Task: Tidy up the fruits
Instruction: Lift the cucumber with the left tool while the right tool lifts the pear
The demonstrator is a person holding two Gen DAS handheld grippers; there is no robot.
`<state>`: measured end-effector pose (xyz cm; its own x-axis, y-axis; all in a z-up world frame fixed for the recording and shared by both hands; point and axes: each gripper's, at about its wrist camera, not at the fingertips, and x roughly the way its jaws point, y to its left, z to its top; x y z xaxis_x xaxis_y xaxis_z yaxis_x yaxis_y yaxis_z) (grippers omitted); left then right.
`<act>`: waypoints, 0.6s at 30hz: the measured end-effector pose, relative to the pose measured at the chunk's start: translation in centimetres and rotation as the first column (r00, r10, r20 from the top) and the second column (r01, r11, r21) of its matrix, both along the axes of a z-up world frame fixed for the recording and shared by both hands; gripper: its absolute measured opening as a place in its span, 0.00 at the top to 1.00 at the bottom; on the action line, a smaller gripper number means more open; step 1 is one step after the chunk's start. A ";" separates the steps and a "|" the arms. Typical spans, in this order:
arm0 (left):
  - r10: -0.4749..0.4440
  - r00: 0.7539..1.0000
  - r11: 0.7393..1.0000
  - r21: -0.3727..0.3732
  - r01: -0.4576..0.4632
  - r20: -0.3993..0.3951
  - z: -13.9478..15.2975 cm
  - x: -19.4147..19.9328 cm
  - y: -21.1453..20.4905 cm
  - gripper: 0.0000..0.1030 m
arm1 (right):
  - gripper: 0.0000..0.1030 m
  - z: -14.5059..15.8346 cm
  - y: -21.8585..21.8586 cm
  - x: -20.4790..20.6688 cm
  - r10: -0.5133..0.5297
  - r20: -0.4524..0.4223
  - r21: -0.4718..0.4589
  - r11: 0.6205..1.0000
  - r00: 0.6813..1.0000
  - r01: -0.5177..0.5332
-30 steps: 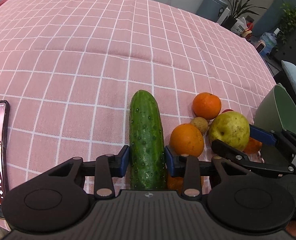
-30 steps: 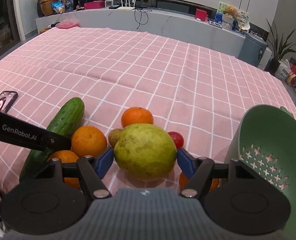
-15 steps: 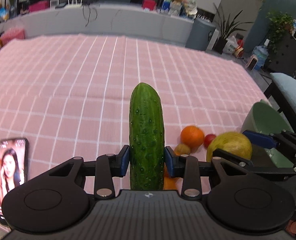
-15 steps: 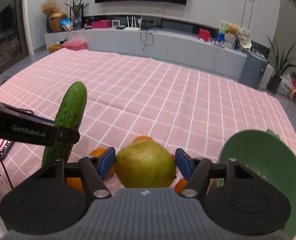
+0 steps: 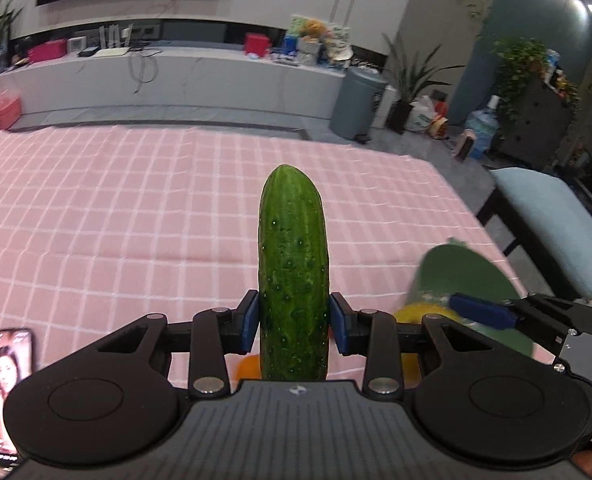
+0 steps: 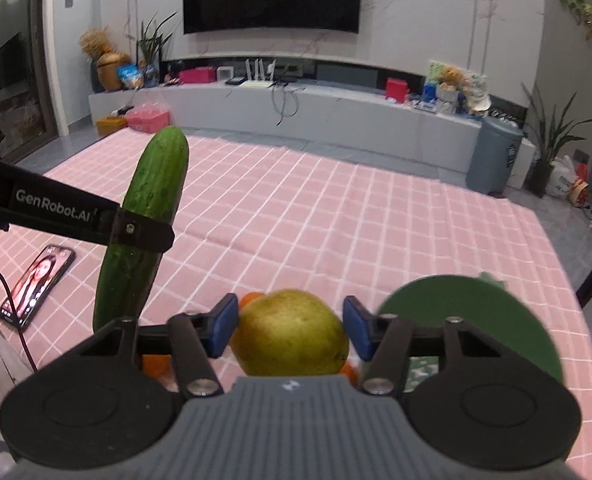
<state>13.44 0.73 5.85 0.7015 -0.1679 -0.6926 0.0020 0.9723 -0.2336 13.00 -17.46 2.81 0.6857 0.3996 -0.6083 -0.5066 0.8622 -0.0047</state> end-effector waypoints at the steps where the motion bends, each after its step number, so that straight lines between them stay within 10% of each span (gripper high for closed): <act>1: -0.011 1.000 1.000 -0.009 0.011 0.004 0.2 0.2 -0.5 0.60 | 0.98 0.5 -0.6 0.0 -0.007 0.012 0.007 1.000 1.000 0.007; 10: -0.103 0.994 0.994 -0.044 0.101 -0.042 -1.4 2.1 -3.7 0.60 | 1.00 0.6 -5.4 1.2 -0.063 -0.077 0.034 0.997 0.995 0.065; 15: -0.091 0.991 0.995 -0.053 0.086 -0.095 -3.2 1.0 -2.8 0.60 | 0.55 -1.5 -5.8 0.0 0.013 -0.309 0.124 0.992 0.951 0.027; 18: -0.071 0.990 0.996 -0.057 0.064 -0.124 -4.1 0.0 -1.9 0.60 | 0.53 -3.0 -5.3 -0.9 0.042 -0.419 0.172 0.984 0.907 0.034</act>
